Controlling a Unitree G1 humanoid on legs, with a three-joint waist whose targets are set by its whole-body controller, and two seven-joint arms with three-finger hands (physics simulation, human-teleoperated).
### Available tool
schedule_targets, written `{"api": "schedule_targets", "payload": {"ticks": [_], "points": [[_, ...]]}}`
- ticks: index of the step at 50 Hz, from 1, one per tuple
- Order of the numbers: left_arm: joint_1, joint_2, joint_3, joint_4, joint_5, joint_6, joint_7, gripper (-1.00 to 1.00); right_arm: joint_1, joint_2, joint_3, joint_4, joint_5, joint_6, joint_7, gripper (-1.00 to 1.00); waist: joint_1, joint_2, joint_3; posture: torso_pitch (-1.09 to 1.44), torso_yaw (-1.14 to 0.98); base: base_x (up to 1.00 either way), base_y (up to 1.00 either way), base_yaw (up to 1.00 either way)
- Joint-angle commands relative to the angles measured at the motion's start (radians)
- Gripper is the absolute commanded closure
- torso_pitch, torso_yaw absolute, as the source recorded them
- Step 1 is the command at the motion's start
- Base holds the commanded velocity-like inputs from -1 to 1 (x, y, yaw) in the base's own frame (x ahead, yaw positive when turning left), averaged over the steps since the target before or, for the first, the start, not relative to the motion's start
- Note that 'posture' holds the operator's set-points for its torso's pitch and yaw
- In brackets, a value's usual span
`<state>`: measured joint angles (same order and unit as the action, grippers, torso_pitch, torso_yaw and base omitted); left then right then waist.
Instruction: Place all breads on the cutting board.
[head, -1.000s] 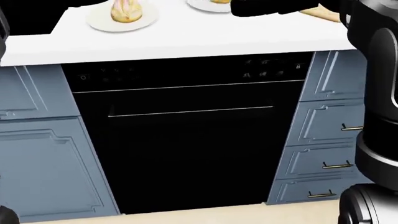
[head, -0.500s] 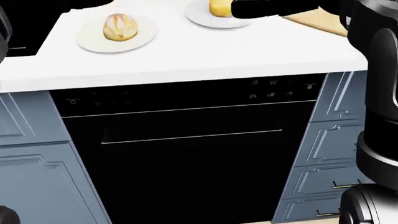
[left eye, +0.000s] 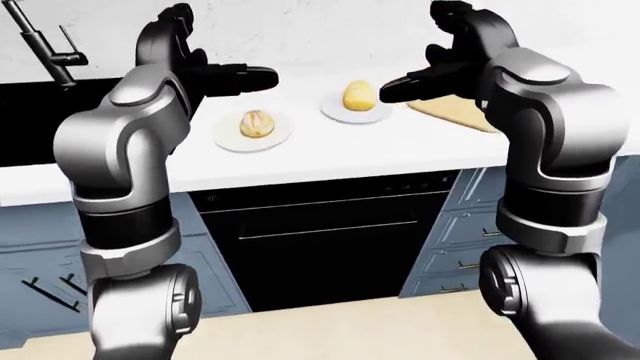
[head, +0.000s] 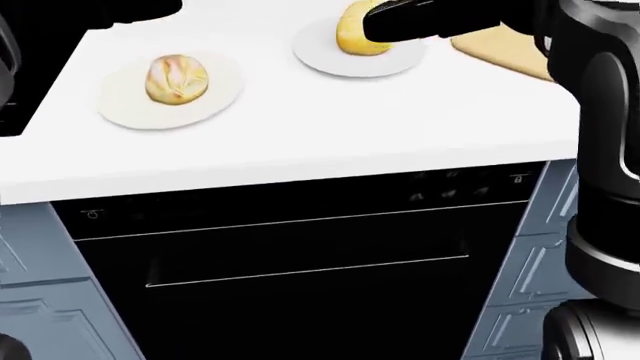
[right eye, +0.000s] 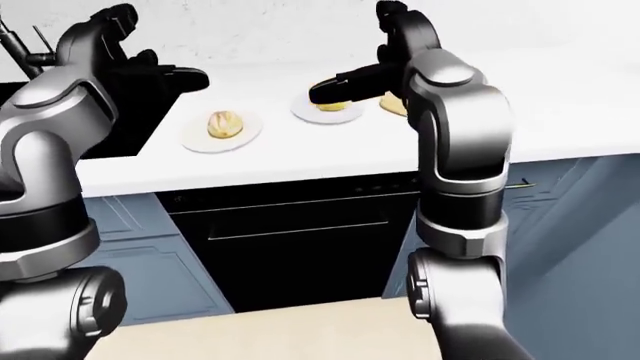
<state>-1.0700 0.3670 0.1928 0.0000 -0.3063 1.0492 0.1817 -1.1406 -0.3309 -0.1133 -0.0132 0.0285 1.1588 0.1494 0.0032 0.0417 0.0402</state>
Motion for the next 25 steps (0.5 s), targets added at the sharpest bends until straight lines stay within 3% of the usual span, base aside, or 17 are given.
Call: {"api": "schedule_targets", "payload": {"ticks": [1,5,7,8,9,10,13,18,20,21,23,24,25], "points": [[-0.038,0.006,0.000,-0.041,-0.007,-0.037,-0.005,-1.00,-0.038,-0.016,-0.019,-0.033,-0.013,-0.038,-0.011,-1.00,-0.005,0.003,-0.028,0.00,0.00,0.18,0.00,0.00],[-0.038,0.006,0.000,-0.042,-0.009,-0.035,-0.004,-1.00,-0.038,-0.017,-0.020,-0.036,-0.013,-0.034,-0.010,-1.00,0.004,-0.045,-0.021,0.00,0.00,0.18,0.00,0.00],[-0.039,0.006,0.000,-0.044,-0.009,-0.033,-0.003,-1.00,-0.040,-0.018,-0.021,-0.034,-0.012,-0.034,-0.010,-1.00,0.011,-0.096,-0.032,0.00,0.00,0.18,0.00,0.00],[-0.039,0.005,0.000,-0.046,-0.010,-0.031,-0.001,-1.00,-0.039,-0.016,-0.022,-0.036,-0.012,-0.035,-0.010,-1.00,0.019,-0.102,-0.042,0.00,0.00,0.16,0.00,0.00],[-0.040,0.006,0.000,-0.048,-0.011,-0.028,-0.001,-1.00,-0.038,-0.016,-0.022,-0.037,-0.011,-0.034,-0.011,-1.00,0.007,-0.085,-0.030,0.00,0.00,0.17,0.00,0.00],[-0.039,0.006,0.000,-0.049,-0.011,-0.029,-0.001,-1.00,-0.039,-0.017,-0.023,-0.039,-0.011,-0.032,-0.011,-1.00,0.011,-0.102,-0.024,0.00,0.00,0.17,0.00,0.00],[-0.042,0.007,0.001,-0.048,-0.012,-0.029,-0.001,-1.00,-0.038,-0.017,-0.023,-0.041,-0.009,-0.031,-0.011,-1.00,0.005,-0.081,-0.031,0.00,0.00,0.17,0.00,0.00],[-0.038,0.011,0.003,-0.052,-0.015,-0.026,-0.001,-1.00,-0.034,-0.013,-0.023,-0.039,-0.006,-0.037,-0.016,-1.00,-0.003,-0.031,-0.014,0.00,0.00,0.17,0.00,0.00],[-0.038,0.012,0.003,-0.050,-0.015,-0.029,-0.002,-1.00,-0.036,-0.010,-0.022,-0.035,-0.005,-0.040,-0.018,-1.00,-0.011,0.009,-0.020,0.00,0.00,0.17,0.00,0.00],[-0.042,0.012,0.003,-0.050,-0.016,-0.026,0.000,-1.00,-0.037,-0.010,-0.022,-0.034,-0.005,-0.040,-0.018,-1.00,-0.015,0.041,-0.032,0.00,0.00,0.17,0.00,0.00],[-0.041,0.012,0.004,-0.053,-0.017,-0.023,0.000,-1.00,-0.037,-0.010,-0.021,-0.035,-0.004,-0.039,-0.019,-1.00,-0.009,0.029,-0.030,0.00,0.00,0.17,0.00,0.00],[-0.043,0.012,0.004,-0.054,-0.018,-0.021,0.001,-1.00,-0.034,-0.011,-0.021,-0.035,-0.004,-0.041,-0.019,-1.00,-0.015,0.041,-0.025,0.00,0.00,0.17,0.00,0.00],[-0.042,0.012,0.004,-0.053,-0.018,-0.022,0.001,-1.00,-0.031,-0.011,-0.021,-0.036,-0.003,-0.042,-0.019,-1.00,-0.011,0.033,-0.025,0.00,0.00,0.16,0.00,0.00]]}}
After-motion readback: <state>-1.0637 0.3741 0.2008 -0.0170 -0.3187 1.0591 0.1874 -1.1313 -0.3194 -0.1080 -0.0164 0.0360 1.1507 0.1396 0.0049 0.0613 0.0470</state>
